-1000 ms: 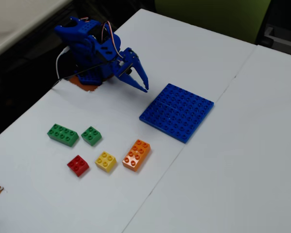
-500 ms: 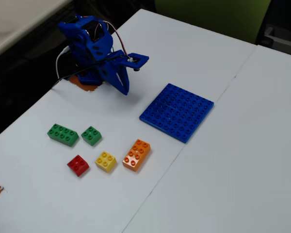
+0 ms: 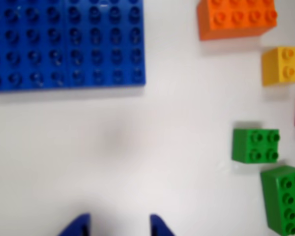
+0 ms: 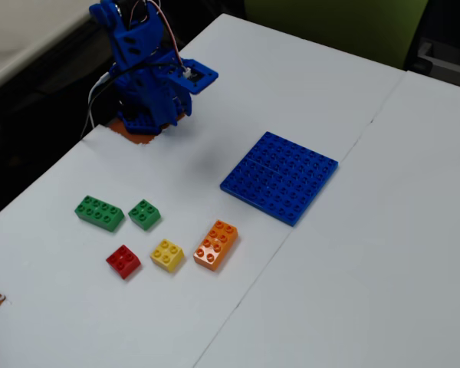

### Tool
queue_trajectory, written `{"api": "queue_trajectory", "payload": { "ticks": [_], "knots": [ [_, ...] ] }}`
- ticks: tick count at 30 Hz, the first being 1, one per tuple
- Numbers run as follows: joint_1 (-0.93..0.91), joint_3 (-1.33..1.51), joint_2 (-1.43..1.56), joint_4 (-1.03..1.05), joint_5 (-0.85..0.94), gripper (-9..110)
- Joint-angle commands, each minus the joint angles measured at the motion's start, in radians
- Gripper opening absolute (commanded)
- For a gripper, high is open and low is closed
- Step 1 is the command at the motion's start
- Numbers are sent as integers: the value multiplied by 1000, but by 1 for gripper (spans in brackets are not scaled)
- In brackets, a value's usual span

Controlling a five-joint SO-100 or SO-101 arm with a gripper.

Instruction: Pick up the 2x2 green block and go up the 8x8 blue block.

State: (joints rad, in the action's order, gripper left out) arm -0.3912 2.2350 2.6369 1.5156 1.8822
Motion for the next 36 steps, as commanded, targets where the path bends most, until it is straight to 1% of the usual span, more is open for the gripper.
{"api": "queue_trajectory", "payload": {
  "ticks": [1,3,6,8,10,12,13,15,18,21,26,36],
  "knots": [
    [-25,-75,-91,-95,-84,18],
    [-60,-129,-172,-110,-91,19],
    [-118,-276,-353,-64,-63,19],
    [-170,-388,-477,-20,-8,20],
    [-244,-489,-586,20,101,20],
    [-322,-545,-664,15,232,21],
    [-360,-545,-690,-9,319,21],
    [-423,-545,-750,-67,439,21],
    [-474,-545,-825,-160,538,22],
    [-491,-545,-879,-259,555,26],
    [-502,-545,-954,-373,578,27],
    [-558,-545,-1048,-445,658,28]
  ]
}}
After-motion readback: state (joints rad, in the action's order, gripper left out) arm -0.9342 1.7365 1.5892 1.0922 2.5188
